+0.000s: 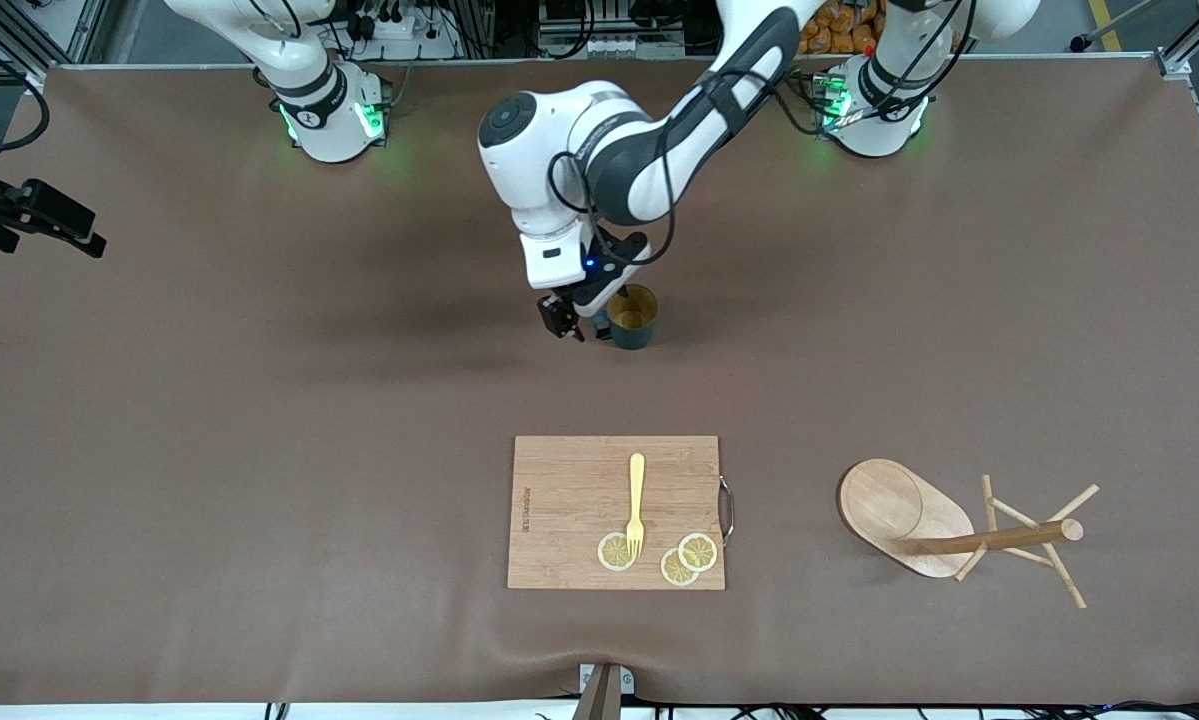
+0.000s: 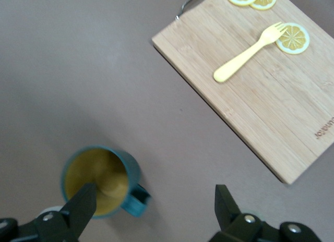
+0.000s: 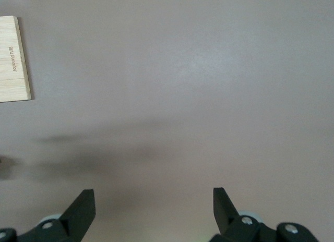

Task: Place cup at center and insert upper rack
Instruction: 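Lower the left gripper beside the teal mug's handle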

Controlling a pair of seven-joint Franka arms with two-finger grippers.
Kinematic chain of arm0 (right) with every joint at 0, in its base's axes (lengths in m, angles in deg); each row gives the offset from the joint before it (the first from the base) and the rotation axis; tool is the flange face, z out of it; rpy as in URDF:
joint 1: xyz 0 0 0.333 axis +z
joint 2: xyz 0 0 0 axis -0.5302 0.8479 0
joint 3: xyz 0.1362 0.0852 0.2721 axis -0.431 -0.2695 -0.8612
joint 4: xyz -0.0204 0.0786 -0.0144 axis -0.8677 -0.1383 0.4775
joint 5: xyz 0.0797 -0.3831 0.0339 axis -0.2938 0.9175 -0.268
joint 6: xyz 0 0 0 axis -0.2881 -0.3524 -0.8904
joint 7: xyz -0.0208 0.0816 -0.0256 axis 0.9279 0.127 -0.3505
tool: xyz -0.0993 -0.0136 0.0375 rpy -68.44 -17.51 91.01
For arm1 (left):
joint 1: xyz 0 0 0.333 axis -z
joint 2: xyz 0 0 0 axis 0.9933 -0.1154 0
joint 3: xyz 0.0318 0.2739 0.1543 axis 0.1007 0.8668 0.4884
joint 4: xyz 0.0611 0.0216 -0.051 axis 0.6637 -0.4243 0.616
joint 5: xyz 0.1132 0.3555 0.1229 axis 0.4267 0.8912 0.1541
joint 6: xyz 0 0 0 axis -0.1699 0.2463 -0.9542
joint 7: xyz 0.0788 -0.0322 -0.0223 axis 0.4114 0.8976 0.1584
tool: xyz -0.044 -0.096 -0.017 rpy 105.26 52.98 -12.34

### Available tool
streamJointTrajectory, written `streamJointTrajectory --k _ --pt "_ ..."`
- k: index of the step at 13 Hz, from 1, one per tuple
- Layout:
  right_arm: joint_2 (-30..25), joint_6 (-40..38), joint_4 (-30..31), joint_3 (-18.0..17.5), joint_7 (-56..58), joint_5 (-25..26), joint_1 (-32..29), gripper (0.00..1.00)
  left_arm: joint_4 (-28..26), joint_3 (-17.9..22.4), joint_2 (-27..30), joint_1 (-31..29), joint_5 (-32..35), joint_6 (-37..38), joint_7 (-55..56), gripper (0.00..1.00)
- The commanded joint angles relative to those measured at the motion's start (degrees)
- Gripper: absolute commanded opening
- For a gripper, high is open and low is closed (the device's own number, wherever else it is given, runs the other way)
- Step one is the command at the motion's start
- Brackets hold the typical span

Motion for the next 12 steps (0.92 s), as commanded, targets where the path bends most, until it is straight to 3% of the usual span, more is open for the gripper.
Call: streamJointTrajectory --k 1,7,12 --pt "0.79 -0.75 -1.14 -0.56 -0.35 -0.78 -0.55 1.0 2.98 3.01 -3.16 4.13 1.36 -1.97 7.3 1.0" --pt "0.79 -5.23 -1.4 -0.3 -0.79 -0.69 -1.69 1.0 5.0 10.03 -8.0 12.22 1.28 -6.99 21.55 1.0" --pt "0.87 -7.52 -1.84 -0.3 -0.88 -0.6 -2.05 1.0 5.88 15.13 -13.53 19.07 1.36 -7.08 26.05 1.0"
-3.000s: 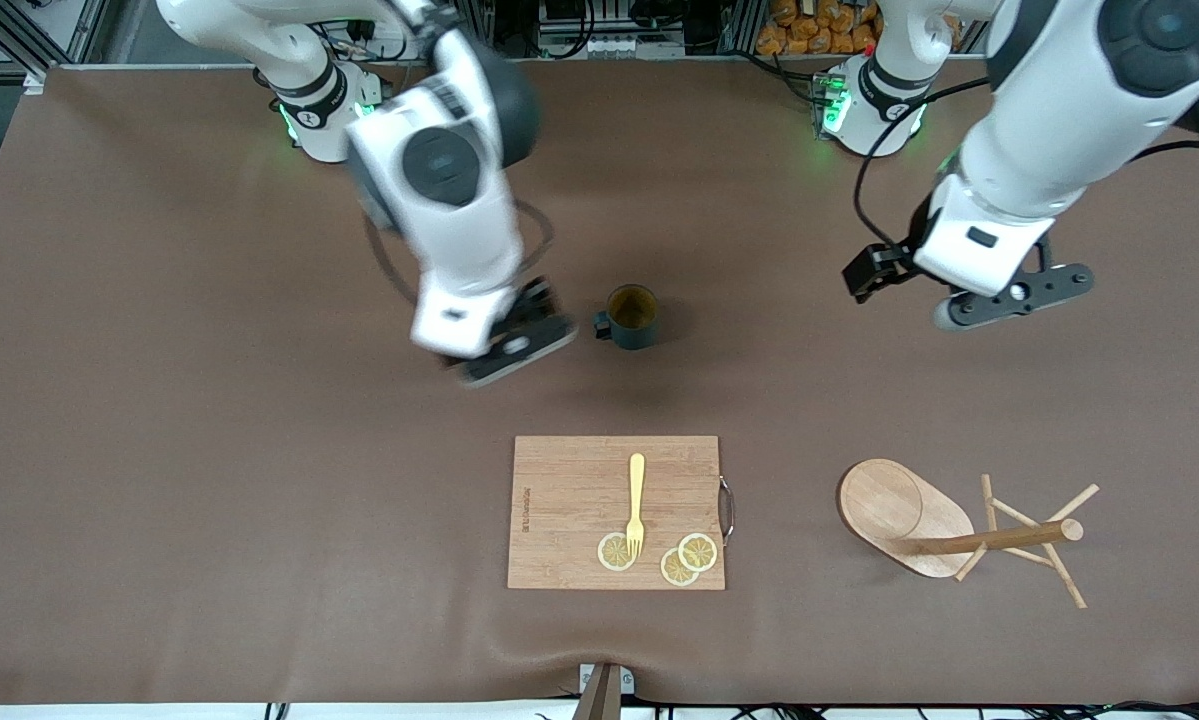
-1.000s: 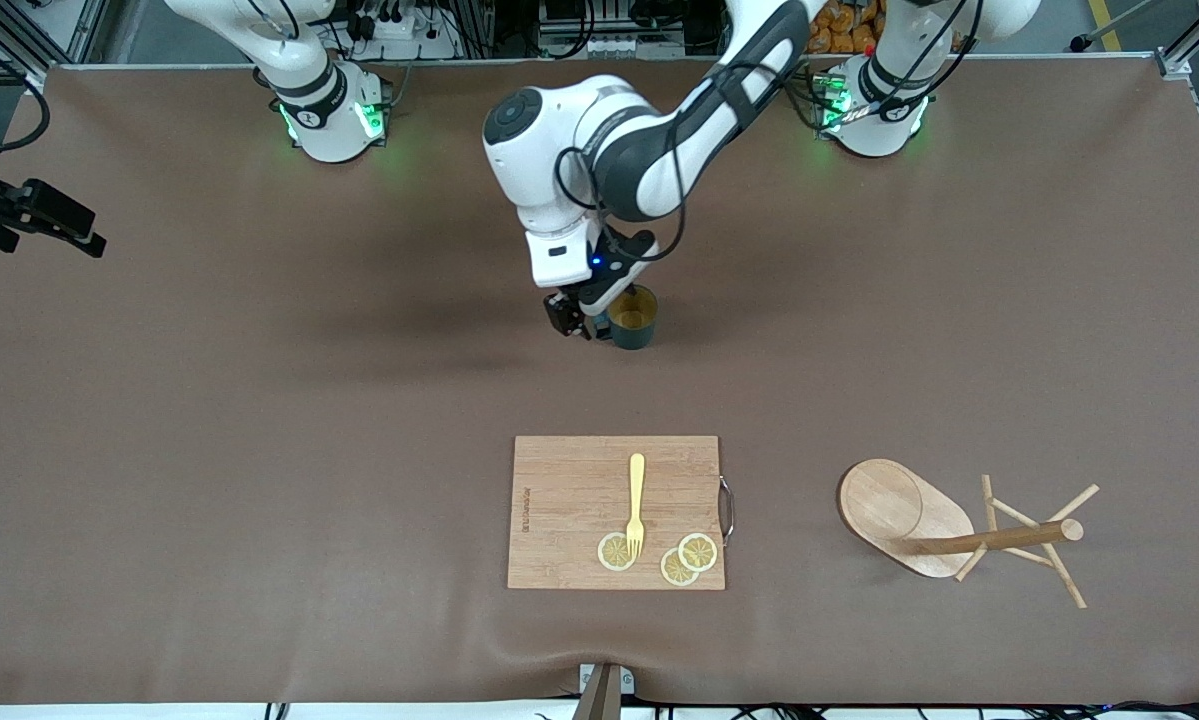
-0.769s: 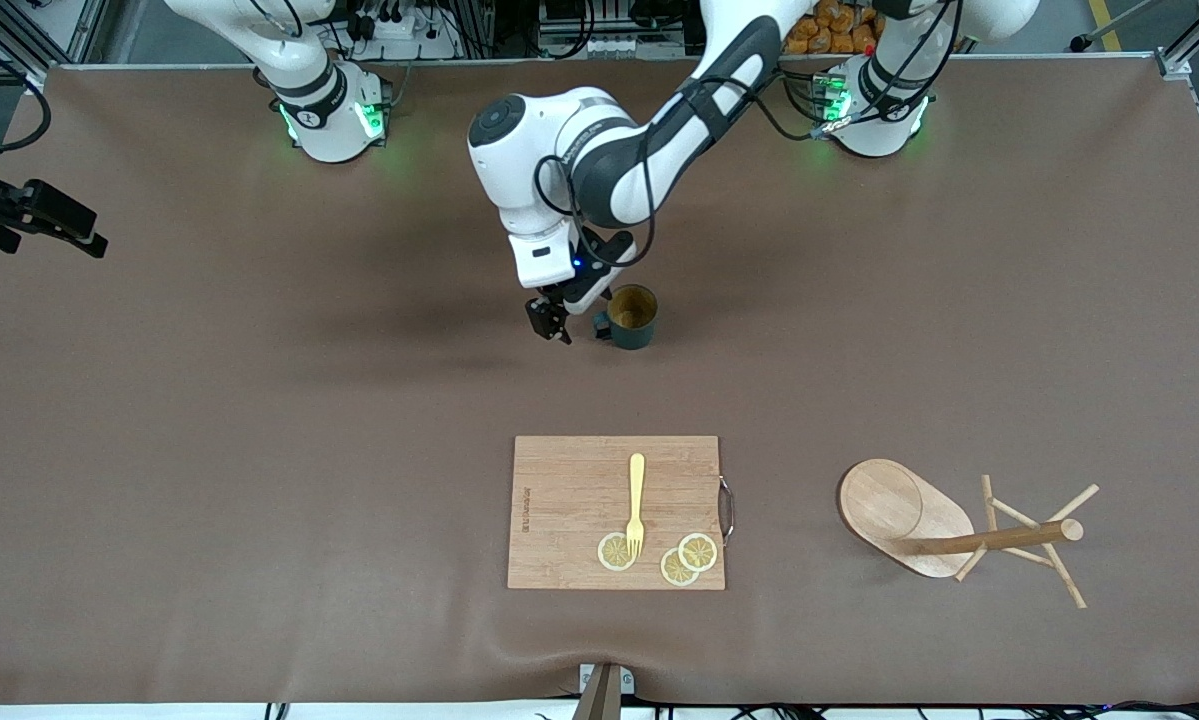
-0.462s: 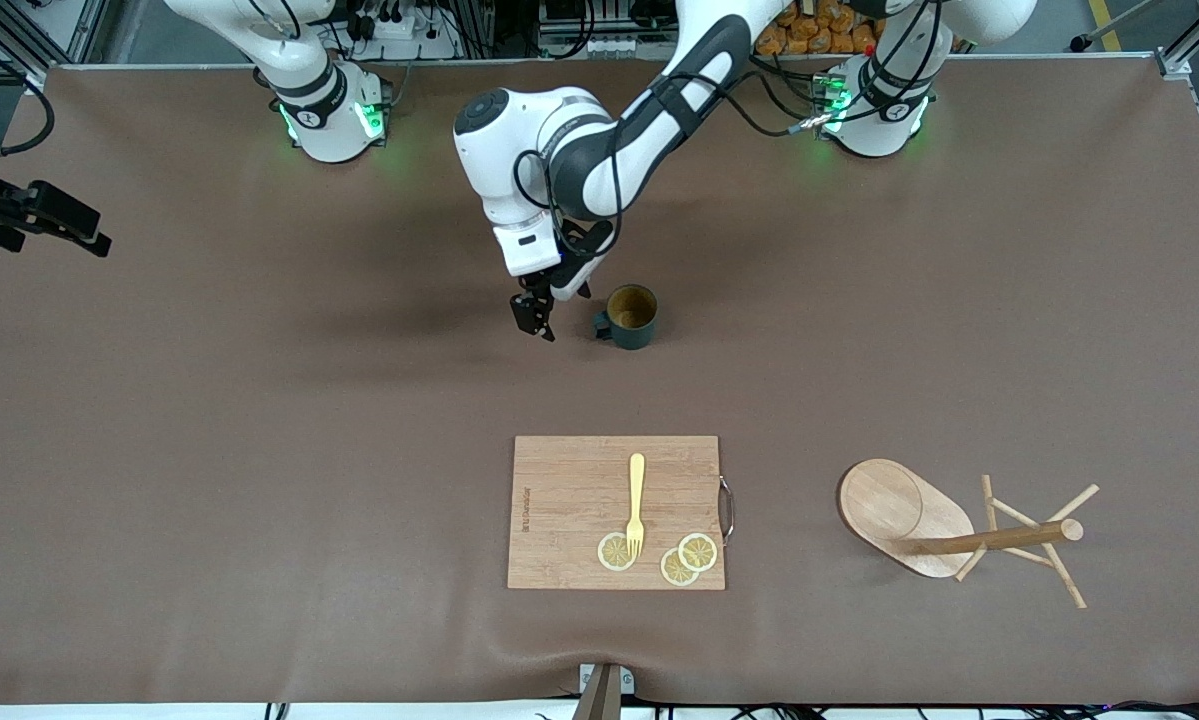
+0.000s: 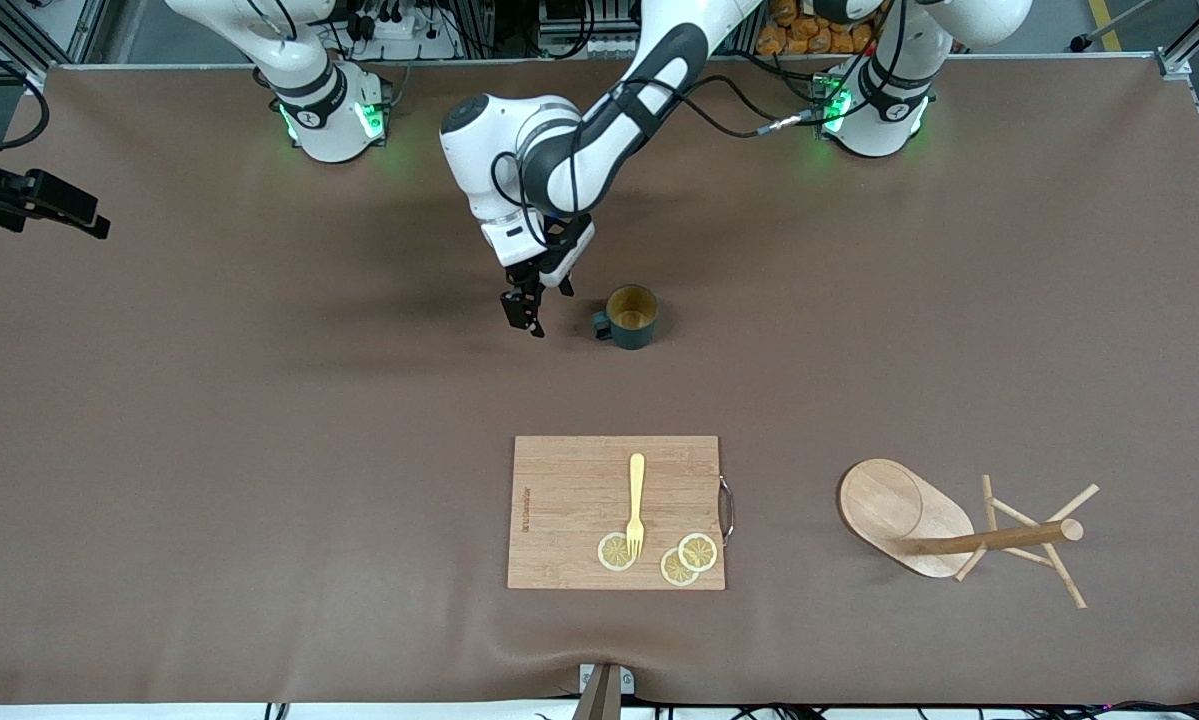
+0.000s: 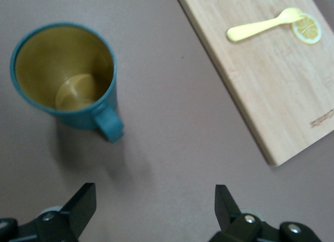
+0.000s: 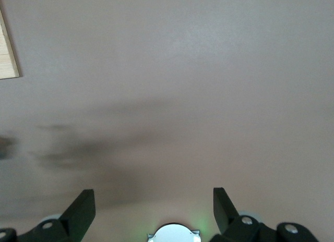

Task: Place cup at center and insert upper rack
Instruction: 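Lower the left gripper beside the teal mug's handle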

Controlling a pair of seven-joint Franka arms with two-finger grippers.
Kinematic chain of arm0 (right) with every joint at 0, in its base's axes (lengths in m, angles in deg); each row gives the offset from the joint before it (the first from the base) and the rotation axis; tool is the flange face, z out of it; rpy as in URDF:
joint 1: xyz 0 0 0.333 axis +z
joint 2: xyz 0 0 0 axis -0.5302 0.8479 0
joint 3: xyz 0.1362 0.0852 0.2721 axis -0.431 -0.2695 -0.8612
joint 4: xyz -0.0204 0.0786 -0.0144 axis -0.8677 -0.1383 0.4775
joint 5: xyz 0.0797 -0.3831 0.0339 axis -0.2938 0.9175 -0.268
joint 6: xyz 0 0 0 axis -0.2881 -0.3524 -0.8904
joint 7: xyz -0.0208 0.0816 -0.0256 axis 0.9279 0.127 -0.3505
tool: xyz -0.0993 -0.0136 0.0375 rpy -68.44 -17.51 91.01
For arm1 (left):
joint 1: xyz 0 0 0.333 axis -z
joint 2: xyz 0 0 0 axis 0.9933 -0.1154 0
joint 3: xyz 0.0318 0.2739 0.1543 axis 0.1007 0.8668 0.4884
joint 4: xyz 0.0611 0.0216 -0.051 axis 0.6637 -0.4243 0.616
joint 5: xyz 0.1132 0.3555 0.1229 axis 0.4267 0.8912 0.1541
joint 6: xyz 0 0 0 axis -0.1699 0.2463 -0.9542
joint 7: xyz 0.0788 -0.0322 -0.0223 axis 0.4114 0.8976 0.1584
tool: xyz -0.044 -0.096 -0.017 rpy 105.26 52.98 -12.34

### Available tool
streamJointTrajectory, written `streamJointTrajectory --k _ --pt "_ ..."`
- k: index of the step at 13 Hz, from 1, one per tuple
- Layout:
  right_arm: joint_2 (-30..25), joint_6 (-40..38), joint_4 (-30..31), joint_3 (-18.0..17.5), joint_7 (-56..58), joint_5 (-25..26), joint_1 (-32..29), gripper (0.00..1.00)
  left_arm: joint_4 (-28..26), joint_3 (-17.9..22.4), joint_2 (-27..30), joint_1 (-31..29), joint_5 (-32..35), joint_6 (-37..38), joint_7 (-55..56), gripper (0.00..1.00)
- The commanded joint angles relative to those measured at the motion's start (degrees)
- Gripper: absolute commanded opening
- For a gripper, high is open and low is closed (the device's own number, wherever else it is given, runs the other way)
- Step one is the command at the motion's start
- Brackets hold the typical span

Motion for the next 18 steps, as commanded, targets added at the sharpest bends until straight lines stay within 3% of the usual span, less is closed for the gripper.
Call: streamJointTrajectory --k 1,18 --pt "0.6 -1.1 -1.42 -0.65 -0.48 -0.47 -1.15 1.0 2.69 5.36 -4.19 5.13 1.31 -0.07 1.13 1.0" --pt "0.69 -0.66 -1.86 -0.74 -0.3 -0.64 -1.76 1.0 2.07 5.47 -3.94 6.74 4.74 8.46 -9.77 1.0"
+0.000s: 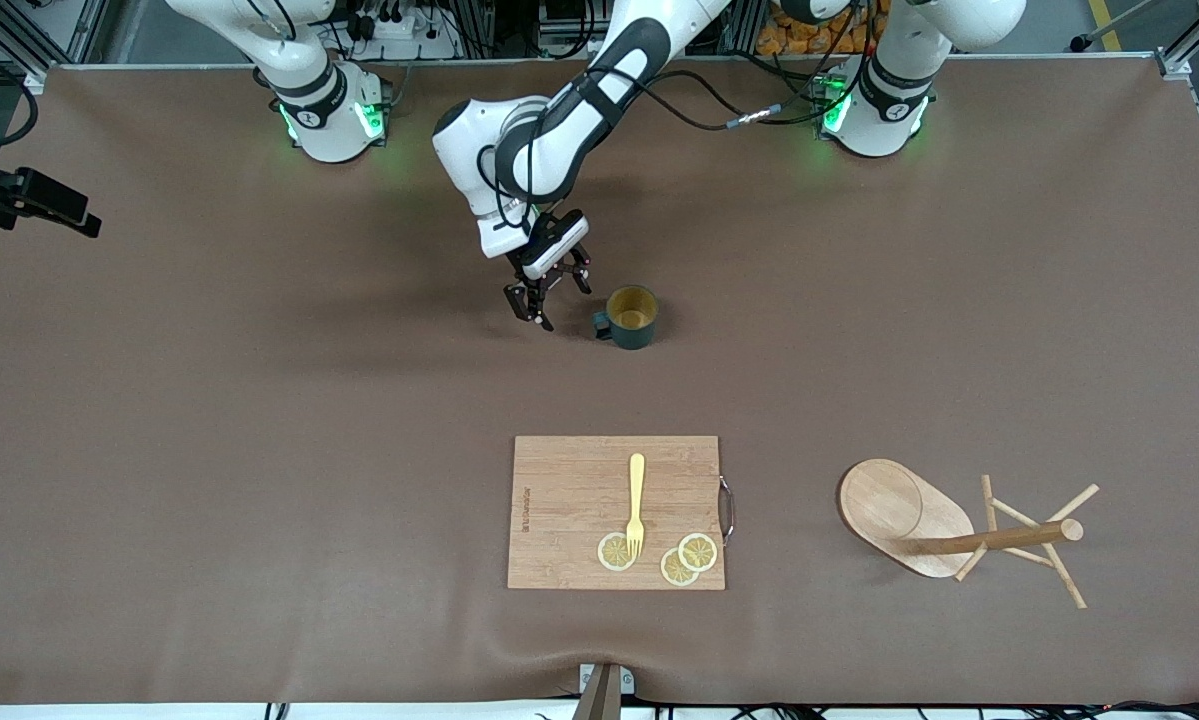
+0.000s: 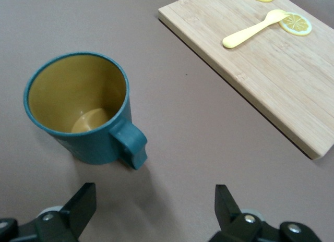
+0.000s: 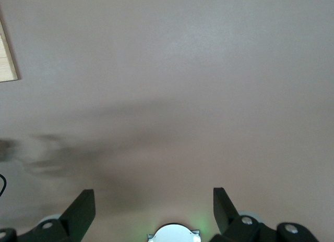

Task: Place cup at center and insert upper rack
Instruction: 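Close the left gripper on the mug handle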

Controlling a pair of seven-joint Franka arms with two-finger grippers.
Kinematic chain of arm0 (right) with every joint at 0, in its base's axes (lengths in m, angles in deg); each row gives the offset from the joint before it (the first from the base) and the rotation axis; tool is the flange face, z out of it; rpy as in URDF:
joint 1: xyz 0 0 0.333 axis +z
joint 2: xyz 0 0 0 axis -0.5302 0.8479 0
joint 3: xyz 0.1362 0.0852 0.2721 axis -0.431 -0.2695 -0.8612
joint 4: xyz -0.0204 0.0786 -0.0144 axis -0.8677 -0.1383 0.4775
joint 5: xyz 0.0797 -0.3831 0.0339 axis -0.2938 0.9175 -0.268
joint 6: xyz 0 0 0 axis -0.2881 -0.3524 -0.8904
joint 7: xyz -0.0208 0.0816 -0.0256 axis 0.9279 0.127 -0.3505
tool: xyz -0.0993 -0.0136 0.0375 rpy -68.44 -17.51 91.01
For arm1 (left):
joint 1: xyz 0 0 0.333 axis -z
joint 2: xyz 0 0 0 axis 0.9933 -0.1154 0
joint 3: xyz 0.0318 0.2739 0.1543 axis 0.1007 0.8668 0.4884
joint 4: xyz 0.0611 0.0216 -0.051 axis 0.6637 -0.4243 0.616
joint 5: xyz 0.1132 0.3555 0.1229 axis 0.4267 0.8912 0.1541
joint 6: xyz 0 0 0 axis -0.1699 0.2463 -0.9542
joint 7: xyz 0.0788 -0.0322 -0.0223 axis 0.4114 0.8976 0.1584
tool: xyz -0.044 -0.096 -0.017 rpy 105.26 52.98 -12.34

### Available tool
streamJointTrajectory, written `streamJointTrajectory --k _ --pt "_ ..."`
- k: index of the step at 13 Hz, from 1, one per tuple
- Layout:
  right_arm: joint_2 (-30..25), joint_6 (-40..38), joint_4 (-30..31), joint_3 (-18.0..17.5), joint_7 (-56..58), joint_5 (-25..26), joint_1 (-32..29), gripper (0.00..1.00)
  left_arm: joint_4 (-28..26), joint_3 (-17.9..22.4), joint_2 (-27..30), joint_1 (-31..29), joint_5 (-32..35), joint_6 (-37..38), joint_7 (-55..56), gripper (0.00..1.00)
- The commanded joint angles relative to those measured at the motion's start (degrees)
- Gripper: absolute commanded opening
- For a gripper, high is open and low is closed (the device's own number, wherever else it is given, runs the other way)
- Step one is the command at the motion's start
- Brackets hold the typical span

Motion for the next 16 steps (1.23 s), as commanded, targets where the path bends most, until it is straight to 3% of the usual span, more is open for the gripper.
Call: streamJointTrajectory --k 1,16 --pt "0.68 -0.55 -1.58 -0.6 -0.4 -0.64 -0.83 1.0 0.25 0.57 0.12 0.37 1.1 1.05 -0.85 1.0" --pt "0.69 -0.46 -1.67 -0.78 -0.49 -0.73 -0.31 1.0 -0.46 0.39 -1.98 0.2 -2.32 1.22 1.69 1.0"
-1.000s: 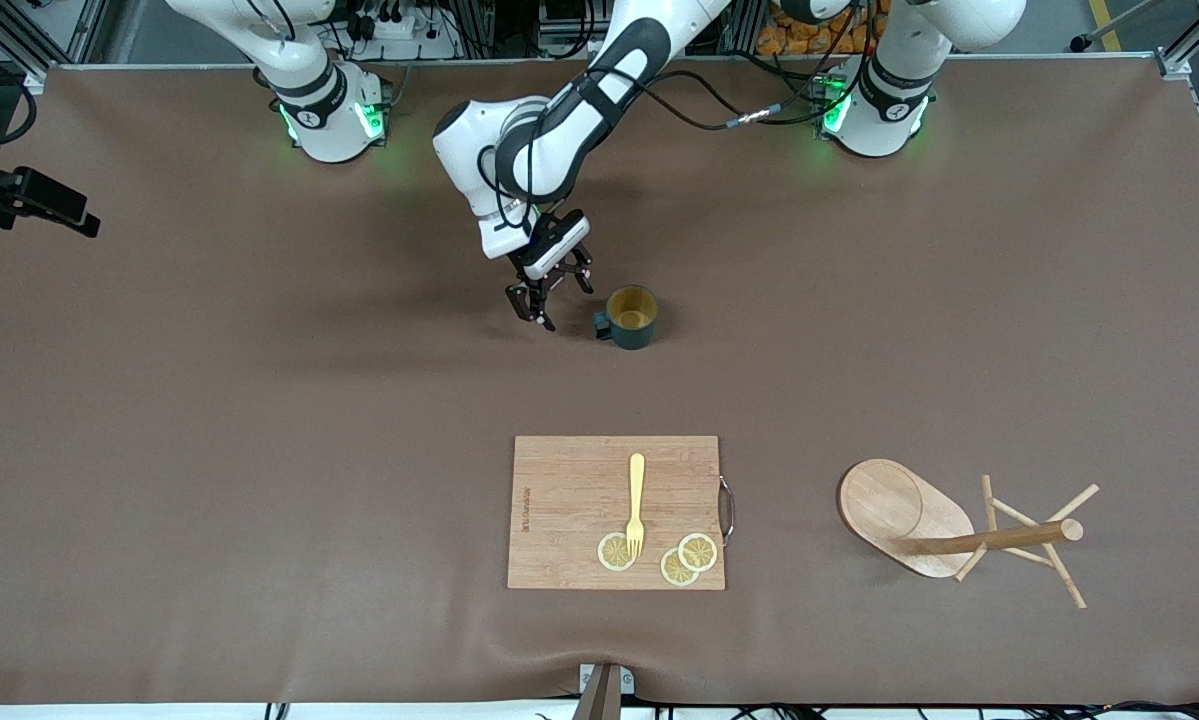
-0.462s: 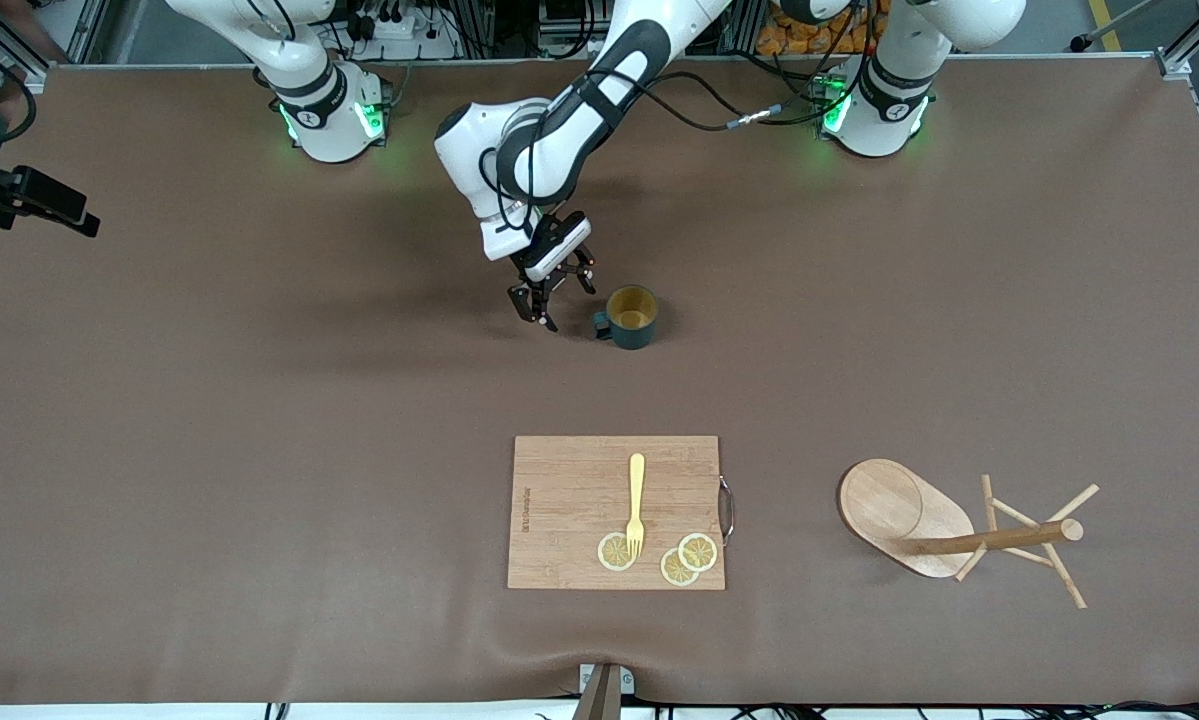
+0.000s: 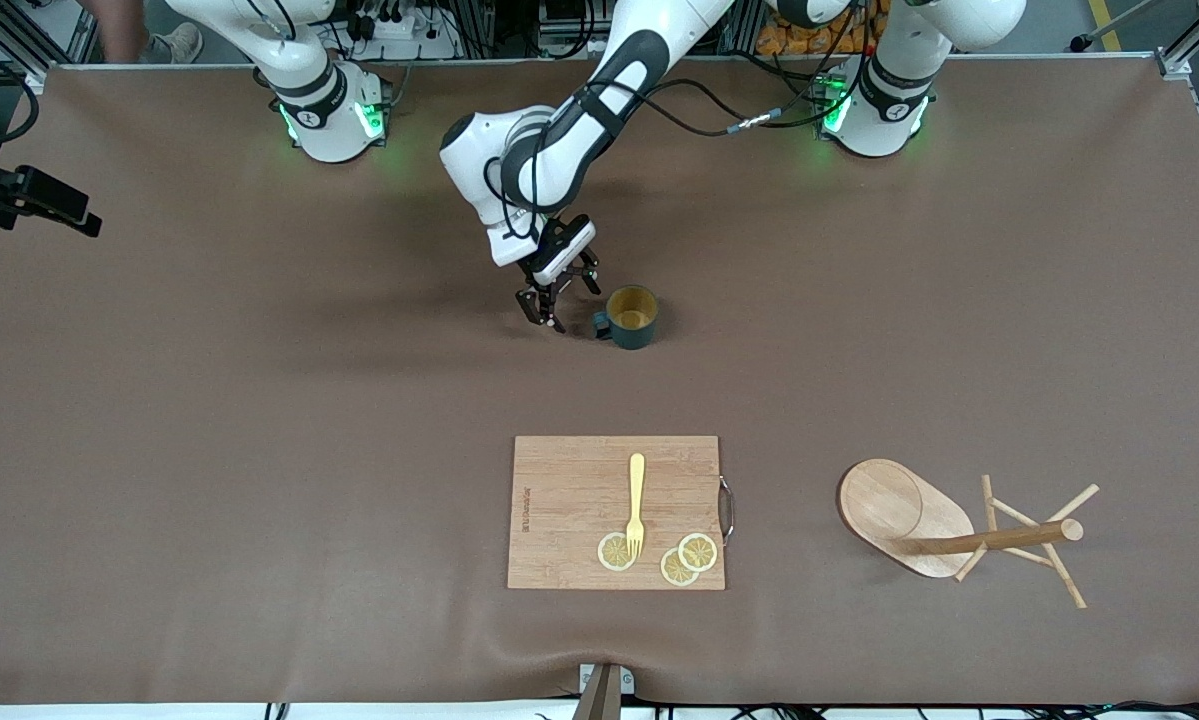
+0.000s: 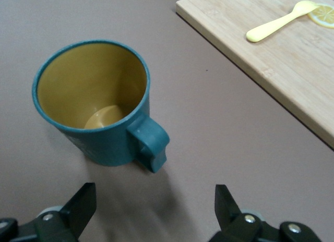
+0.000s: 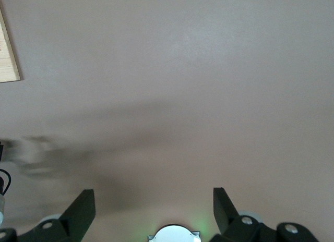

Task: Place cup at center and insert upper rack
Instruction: 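Close the left gripper on the mug handle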

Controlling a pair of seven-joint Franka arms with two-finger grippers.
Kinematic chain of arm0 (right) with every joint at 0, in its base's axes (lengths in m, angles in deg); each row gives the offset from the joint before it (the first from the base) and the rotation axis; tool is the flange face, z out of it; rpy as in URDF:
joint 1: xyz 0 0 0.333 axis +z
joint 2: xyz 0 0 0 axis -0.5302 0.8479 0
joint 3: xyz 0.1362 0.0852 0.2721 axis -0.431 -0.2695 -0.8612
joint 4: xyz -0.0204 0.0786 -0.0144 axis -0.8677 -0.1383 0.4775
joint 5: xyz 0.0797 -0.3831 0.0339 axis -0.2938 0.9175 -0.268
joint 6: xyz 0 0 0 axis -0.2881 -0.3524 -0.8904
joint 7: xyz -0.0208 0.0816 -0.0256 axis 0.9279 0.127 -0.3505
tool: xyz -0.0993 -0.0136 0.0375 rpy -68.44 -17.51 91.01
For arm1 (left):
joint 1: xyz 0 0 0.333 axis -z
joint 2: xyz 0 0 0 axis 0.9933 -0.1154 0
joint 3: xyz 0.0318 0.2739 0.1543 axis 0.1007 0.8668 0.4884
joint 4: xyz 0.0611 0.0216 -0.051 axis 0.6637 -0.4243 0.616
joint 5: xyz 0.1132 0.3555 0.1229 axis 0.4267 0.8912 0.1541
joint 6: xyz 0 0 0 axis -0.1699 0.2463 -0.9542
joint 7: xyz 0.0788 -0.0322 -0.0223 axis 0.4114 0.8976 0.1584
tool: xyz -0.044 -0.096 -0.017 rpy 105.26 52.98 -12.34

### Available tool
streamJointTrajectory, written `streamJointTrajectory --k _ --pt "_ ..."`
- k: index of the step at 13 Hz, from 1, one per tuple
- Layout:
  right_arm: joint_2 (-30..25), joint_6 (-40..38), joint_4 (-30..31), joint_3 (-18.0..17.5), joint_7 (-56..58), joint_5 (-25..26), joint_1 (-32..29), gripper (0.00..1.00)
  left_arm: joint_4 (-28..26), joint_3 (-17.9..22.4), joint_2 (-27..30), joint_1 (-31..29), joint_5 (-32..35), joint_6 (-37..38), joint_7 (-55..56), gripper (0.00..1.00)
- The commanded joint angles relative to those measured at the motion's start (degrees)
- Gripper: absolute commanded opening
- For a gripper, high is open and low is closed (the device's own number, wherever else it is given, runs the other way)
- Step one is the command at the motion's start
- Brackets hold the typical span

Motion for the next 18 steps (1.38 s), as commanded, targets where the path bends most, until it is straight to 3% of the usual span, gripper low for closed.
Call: streamJointTrajectory --k 1,18 --pt "0.77 -0.47 -1.32 -0.39 -0.49 -0.77 -0.33 1.0 0.78 0.44 -0.9 0.15 -1.08 0.91 0.68 1.0" --pt "0.77 -0.47 -1.32 -0.39 -0.49 -0.68 -0.33 1.0 0.96 0.7 -2.22 -1.35 -2.31 5.39 7.09 0.94"
